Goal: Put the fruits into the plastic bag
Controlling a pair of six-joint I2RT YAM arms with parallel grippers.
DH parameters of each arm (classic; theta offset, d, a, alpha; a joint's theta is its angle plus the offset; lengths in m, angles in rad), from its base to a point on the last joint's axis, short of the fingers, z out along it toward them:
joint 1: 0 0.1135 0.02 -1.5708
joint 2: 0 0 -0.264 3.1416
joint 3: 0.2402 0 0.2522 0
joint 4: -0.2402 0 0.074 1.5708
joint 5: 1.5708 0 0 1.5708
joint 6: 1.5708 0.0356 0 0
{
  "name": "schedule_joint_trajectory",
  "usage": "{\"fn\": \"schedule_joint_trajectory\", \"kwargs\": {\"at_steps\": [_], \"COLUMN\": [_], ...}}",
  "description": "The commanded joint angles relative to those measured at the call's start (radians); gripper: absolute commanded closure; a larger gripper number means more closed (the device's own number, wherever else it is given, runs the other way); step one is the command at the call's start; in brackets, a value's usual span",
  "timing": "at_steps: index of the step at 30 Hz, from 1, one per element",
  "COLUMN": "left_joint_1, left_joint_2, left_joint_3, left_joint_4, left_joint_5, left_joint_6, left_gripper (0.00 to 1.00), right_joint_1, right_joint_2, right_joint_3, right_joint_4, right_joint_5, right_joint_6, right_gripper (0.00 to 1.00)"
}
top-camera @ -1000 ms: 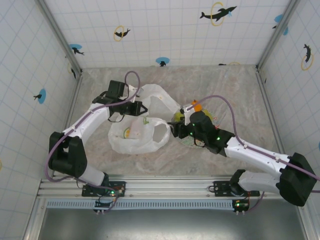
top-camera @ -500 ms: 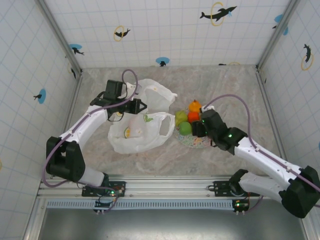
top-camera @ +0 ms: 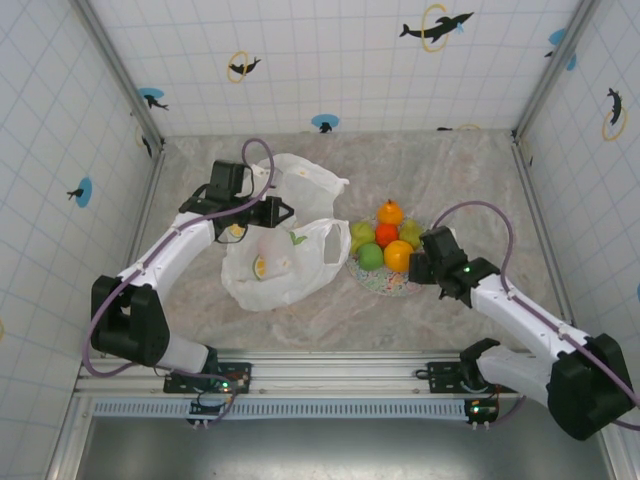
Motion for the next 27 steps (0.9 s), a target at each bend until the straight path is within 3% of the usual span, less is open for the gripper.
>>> {"fn": "schedule_joint_trajectory", "kwargs": {"at_steps": [1,14,27], "left_joint_1": [0.004,0.003,0.004], "left_joint_2": [-0.006,-0.006,-0.001], "left_joint_3": [-0.005,-0.003,-0.007], "left_joint_4": [0.017,0.012,0.012], "left_joint_5": [0.013,0.011,0.008], "left_joint_6": [-0.017,-0.019,-0.019], "left_gripper": [1.00,1.00,1.00], "right_joint_1": [-0.026,-0.043,-0.056], "right_joint_2": [0.033,0.120,0.184], "right_joint_3": [-0.020,-0.039,-0.059], "right_joint_4": [0.093,0.146,0.210], "right_joint_5": [-0.055,-0.006,-0.036], "right_joint_6": [0.008,0.007,0.010], "right_gripper": [0.12,0.18,0.31]}}
